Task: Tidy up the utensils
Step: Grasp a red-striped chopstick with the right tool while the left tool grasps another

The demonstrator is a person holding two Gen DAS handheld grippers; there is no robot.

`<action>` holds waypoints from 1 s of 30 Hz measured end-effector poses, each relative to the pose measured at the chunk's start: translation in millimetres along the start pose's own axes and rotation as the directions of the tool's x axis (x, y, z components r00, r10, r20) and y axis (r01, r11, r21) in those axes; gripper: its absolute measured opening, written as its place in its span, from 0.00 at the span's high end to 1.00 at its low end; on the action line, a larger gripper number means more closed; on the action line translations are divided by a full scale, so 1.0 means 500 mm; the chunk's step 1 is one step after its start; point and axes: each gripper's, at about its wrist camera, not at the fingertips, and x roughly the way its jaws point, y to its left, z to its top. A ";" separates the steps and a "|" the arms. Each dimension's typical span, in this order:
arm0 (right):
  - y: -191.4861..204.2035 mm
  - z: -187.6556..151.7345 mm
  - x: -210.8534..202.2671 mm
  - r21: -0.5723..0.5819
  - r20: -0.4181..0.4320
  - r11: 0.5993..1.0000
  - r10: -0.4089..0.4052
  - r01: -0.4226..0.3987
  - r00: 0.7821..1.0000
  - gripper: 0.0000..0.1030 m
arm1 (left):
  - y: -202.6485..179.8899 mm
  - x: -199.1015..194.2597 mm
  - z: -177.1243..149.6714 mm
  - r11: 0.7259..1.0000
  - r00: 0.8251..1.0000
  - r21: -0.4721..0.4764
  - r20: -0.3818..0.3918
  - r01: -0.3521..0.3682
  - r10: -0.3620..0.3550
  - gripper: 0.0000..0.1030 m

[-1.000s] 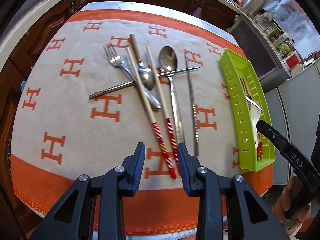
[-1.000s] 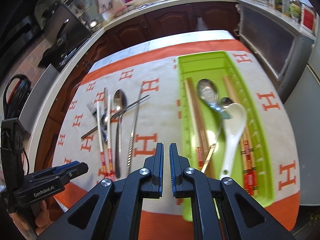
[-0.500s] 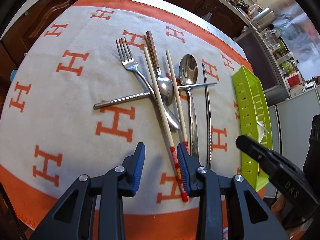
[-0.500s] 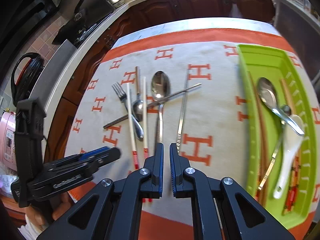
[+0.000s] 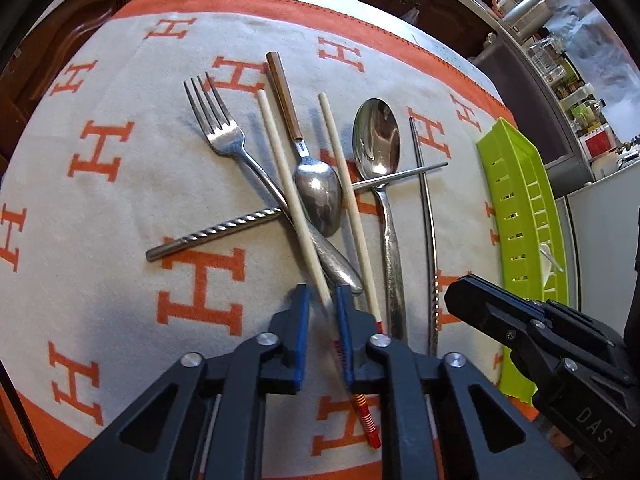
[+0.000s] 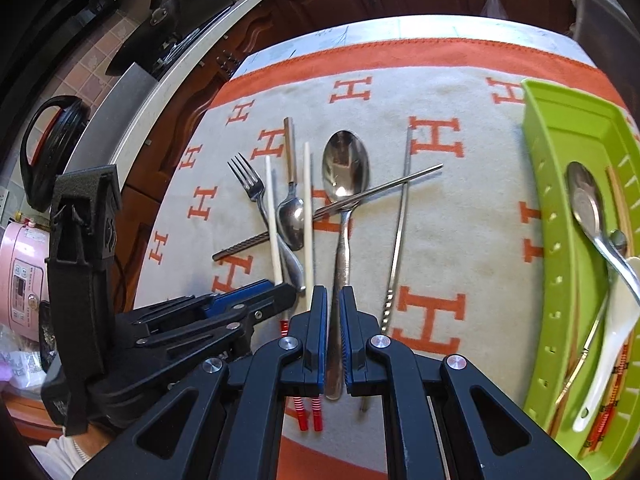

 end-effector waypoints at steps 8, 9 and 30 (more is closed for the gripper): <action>0.033 0.014 0.056 -0.052 -0.048 0.999 0.002 -0.005 0.999 0.93 | 0.038 -0.014 -0.014 0.999 0.999 -0.024 0.019 0.036 -0.035 0.97; 0.038 0.014 0.063 -0.062 -0.053 0.998 -0.005 0.001 0.999 0.93 | 0.043 -0.017 -0.016 0.999 0.999 -0.029 0.019 0.040 -0.039 0.97; 0.085 -0.016 0.116 -0.163 -0.042 0.974 -0.166 0.157 0.985 0.94 | 0.080 -0.068 -0.028 0.995 0.995 -0.050 0.062 0.081 -0.078 0.97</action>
